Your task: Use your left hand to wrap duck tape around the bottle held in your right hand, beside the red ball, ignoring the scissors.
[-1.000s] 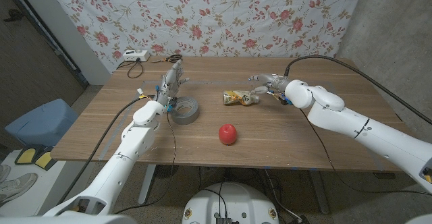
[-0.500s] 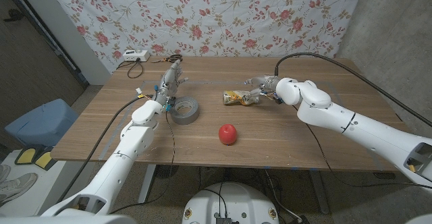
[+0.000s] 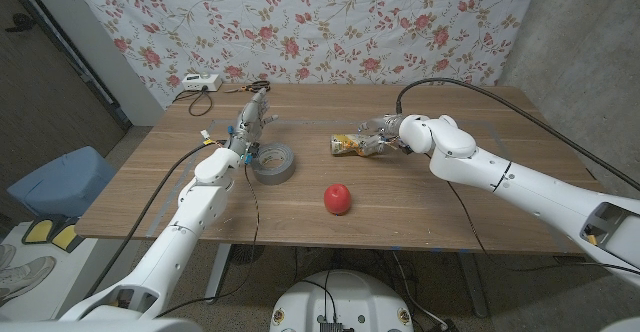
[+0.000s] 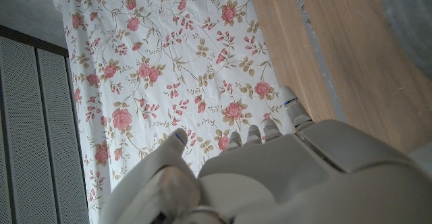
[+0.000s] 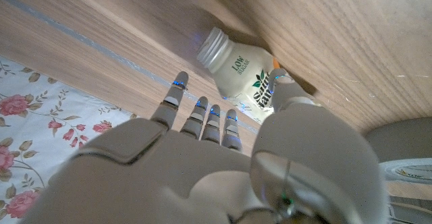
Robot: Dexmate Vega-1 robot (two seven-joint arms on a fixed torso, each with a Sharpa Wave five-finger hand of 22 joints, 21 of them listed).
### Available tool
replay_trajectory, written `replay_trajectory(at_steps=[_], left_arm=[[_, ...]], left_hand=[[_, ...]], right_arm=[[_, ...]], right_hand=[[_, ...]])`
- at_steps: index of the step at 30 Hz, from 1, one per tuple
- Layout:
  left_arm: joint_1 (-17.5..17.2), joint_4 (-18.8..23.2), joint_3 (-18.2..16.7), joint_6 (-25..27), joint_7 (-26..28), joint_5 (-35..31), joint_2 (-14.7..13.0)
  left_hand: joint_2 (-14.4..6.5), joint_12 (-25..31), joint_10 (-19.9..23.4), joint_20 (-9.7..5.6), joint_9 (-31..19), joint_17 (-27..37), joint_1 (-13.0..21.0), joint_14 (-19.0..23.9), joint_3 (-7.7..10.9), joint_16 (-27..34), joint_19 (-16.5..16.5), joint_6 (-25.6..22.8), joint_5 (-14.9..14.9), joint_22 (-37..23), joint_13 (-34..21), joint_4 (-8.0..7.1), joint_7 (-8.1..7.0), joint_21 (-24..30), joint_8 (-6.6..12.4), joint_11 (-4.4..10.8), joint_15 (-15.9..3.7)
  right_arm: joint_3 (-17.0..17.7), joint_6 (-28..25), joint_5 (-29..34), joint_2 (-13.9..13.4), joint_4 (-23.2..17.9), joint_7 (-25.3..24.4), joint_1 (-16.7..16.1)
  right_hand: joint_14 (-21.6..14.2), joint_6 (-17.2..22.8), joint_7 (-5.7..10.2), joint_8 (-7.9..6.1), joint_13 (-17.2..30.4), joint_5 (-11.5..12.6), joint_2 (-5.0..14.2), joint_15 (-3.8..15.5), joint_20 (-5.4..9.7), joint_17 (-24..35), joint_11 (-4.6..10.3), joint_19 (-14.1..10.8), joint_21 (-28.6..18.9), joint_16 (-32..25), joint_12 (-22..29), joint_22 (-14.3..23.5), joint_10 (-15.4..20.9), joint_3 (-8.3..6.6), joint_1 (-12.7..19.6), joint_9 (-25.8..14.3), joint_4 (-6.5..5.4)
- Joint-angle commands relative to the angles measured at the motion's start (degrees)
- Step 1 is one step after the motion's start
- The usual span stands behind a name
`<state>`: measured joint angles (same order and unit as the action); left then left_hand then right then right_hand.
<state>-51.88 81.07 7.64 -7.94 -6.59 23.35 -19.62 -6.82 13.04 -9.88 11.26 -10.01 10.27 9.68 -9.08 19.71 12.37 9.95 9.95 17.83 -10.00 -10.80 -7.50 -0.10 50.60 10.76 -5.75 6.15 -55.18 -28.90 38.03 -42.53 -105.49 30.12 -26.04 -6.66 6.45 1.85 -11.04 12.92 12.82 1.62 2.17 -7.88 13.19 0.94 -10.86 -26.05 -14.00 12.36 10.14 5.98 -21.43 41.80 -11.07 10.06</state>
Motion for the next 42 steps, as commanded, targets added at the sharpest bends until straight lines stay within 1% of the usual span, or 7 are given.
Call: replay_trajectory(at_steps=[1, 8, 19, 27, 33, 38, 42], left_arm=[[0.3, -0.2, -0.2, 0.5, -0.1, -0.2, 0.0], [0.7, -0.4, 0.0, 0.8, -0.2, -0.5, 0.1], [1.5, -0.8, 0.4, 0.9, -0.7, -0.7, 0.3], [1.7, -1.0, 0.4, 0.9, -0.8, -0.8, 0.4], [1.5, -0.5, 0.5, 1.2, -0.6, -0.9, 0.3], [1.2, 0.1, 0.6, 1.5, -0.5, -1.1, 0.1], [0.9, 1.0, 0.7, 1.9, -0.6, -1.2, -0.2]], left_hand=[[0.5, 0.0, -1.1, 0.71, -0.1, 0.1, -0.1, 0.2, -0.27, -0.3, 6.6, 0.3, 0.4, -0.2, -0.2, -0.1, -0.41, -0.4, -0.06, -0.24, 0.11], [0.5, -0.1, -1.0, 0.71, -0.1, 0.1, -0.1, 0.2, -0.31, -0.4, 6.6, 0.3, 0.4, -0.2, -0.2, -0.12, -0.39, -0.6, -0.07, -0.32, 0.1], [0.5, -0.2, -1.0, 0.72, -0.1, 0.1, -0.2, 0.3, -0.39, -0.5, 6.5, 0.3, 0.5, -0.2, -0.2, -0.15, -0.5, -0.8, -0.09, -0.48, 0.04], [0.5, -0.2, -1.1, 0.72, -0.1, 0.1, -0.2, 0.2, -0.45, -0.6, 6.5, 0.3, 0.5, -0.2, -0.2, -0.16, -0.53, -1.0, -0.13, -0.54, 0.06], [0.5, -0.3, -1.1, 0.72, -0.1, 0.1, -0.2, 0.3, -0.49, -0.6, 6.4, 0.3, 0.5, -0.2, -0.2, -0.16, -0.58, -1.2, -0.15, -0.51, 0.01], [0.5, -0.3, -1.1, 0.71, -0.1, 0.1, -0.2, 0.2, -0.51, -0.7, 6.4, 0.4, 0.5, -0.2, -0.2, -0.17, -0.61, -1.3, -0.18, -0.48, -0.02], [0.4, -0.3, -1.0, 0.67, -0.1, 0.1, -0.2, 0.2, -0.52, -0.7, 6.3, 0.4, 0.6, -0.2, -0.2, -0.16, -0.6, -1.4, -0.2, -0.46, -0.05]], right_arm=[[-2.0, 1.3, 2.8, 2.0, 2.5, 2.9, 1.5], [-2.1, 1.0, 3.9, 2.5, 3.3, 3.4, 1.6], [-2.6, -0.9, 5.3, 3.8, 6.5, 4.3, 1.8], [-2.7, -0.6, 5.3, 4.1, 7.3, 4.0, 1.6], [-2.8, -0.1, 4.9, 4.6, 8.3, 4.3, 1.8], [-2.3, -0.2, 4.4, 4.7, 8.4, 3.1, 1.3], [-2.3, -0.8, 4.9, 4.5, 8.0, 2.1, 0.7]], right_hand=[[-1.0, 0.6, 0.1, -0.27, 0.1, 0.5, 0.51, 0.28, 0.45, 0.3, 0.11, -1.1, -0.1, -0.4, 0.7, 0.2, 0.9, -0.88, 1.4, -0.1, 0.04], [-2.1, 1.1, 0.25, -0.44, 0.1, 0.7, 1.02, 1.09, 0.9, 0.4, 0.57, -2.1, -0.1, -0.9, 1.0, 0.2, 1.7, -1.39, 3.1, -0.1, 0.07], [-11.7, 4.7, 0.38, -1.08, -0.2, 0.8, 2.27, 5.34, 5.0, 1.9, 1.27, -11.3, -3.0, -5.5, 2.9, 0.5, 6.7, -0.75, 6.9, 0.0, -0.74], [-30.2, 26.5, 2.69, -6.09, 0.6, -0.3, 6.44, 10.0, 6.86, 9.3, 1.68, -14.8, -4.4, -17.7, 10.8, 0.7, 26.7, 1.79, 9.5, -0.1, -1.5], [-43.4, 41.0, 2.07, -8.68, 4.4, -1.2, 8.23, 10.14, 8.26, 19.0, 2.79, -18.5, -7.2, -28.6, 20.8, 1.3, 43.4, 2.89, 12.5, -0.6, -1.99], [-45.6, 45.0, 1.24, -9.02, 7.3, -1.3, 9.92, 9.47, 10.66, 22.8, 2.6, -18.0, -8.1, -30.9, 24.4, 1.8, 46.5, 2.87, 10.2, -1.0, -5.97], [-45.6, 45.7, 0.99, -8.5, 8.6, -0.7, 9.81, 9.95, 11.7, 24.3, 3.32, -17.5, -8.5, -31.3, 25.6, 2.1, 47.2, 2.45, 10.0, -1.0, -7.05]])
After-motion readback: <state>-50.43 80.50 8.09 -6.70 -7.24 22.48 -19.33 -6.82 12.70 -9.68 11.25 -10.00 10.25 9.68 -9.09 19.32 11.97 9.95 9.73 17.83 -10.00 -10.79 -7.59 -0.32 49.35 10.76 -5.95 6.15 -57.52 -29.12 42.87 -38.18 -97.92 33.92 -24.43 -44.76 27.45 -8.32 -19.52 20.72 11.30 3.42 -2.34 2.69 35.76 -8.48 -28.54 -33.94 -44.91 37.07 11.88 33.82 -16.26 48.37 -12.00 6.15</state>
